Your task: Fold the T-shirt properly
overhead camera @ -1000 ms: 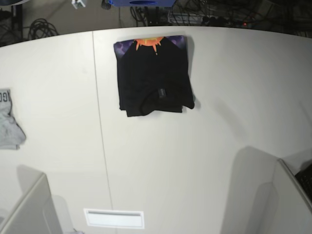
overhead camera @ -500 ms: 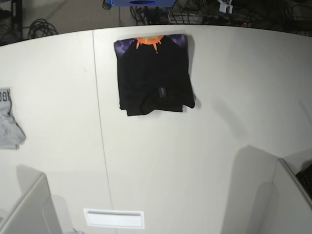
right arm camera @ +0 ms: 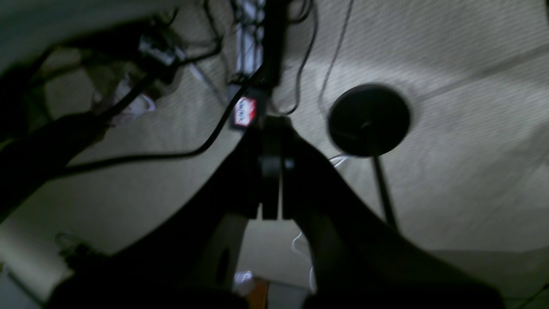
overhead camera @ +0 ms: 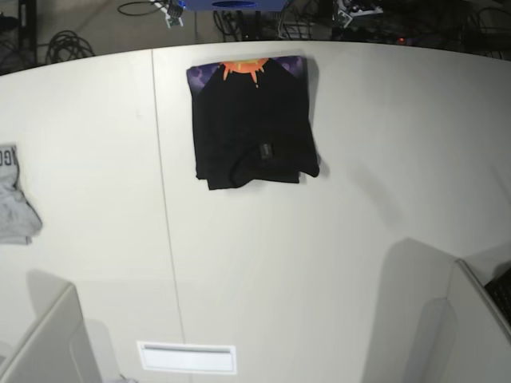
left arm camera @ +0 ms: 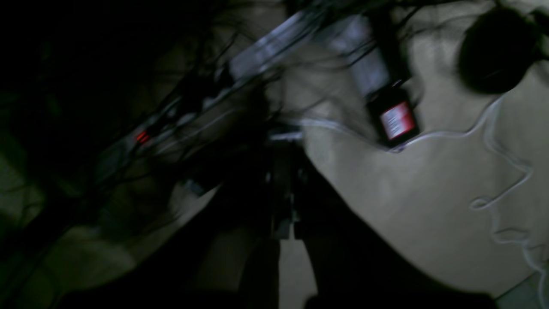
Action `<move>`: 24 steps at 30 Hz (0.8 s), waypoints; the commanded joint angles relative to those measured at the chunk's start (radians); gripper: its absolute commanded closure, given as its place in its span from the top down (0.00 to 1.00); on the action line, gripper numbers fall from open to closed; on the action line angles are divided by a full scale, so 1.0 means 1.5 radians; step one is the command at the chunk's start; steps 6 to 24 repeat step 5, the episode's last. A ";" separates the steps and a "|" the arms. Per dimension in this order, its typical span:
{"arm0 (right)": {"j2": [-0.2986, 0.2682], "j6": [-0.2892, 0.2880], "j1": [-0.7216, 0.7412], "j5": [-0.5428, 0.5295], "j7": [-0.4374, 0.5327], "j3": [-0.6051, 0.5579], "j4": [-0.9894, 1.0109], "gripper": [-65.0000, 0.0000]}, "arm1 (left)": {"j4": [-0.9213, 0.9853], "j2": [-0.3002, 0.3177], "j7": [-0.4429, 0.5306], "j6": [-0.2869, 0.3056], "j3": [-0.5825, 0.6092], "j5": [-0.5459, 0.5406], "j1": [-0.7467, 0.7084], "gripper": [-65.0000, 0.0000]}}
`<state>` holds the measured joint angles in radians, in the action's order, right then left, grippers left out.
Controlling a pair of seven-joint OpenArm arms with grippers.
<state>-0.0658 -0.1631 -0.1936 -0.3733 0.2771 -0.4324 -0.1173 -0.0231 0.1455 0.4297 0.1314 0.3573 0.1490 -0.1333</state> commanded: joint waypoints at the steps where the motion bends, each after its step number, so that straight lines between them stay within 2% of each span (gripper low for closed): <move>1: -0.008 0.003 -0.016 0.002 0.004 -0.002 -0.008 0.00 | 0.003 0.009 -0.002 0.002 0.001 -0.001 -0.007 0.00; 5: -0.026 0.003 -0.017 0.002 0.008 -0.002 -0.019 0.00 | 0.008 -0.013 -0.003 0.000 0.001 -0.002 -0.010 0.00; 24: -0.026 0.003 -0.017 0.002 0.008 -0.002 -0.019 0.00 | 0.008 -0.013 -0.003 0.000 0.001 -0.002 -0.010 0.00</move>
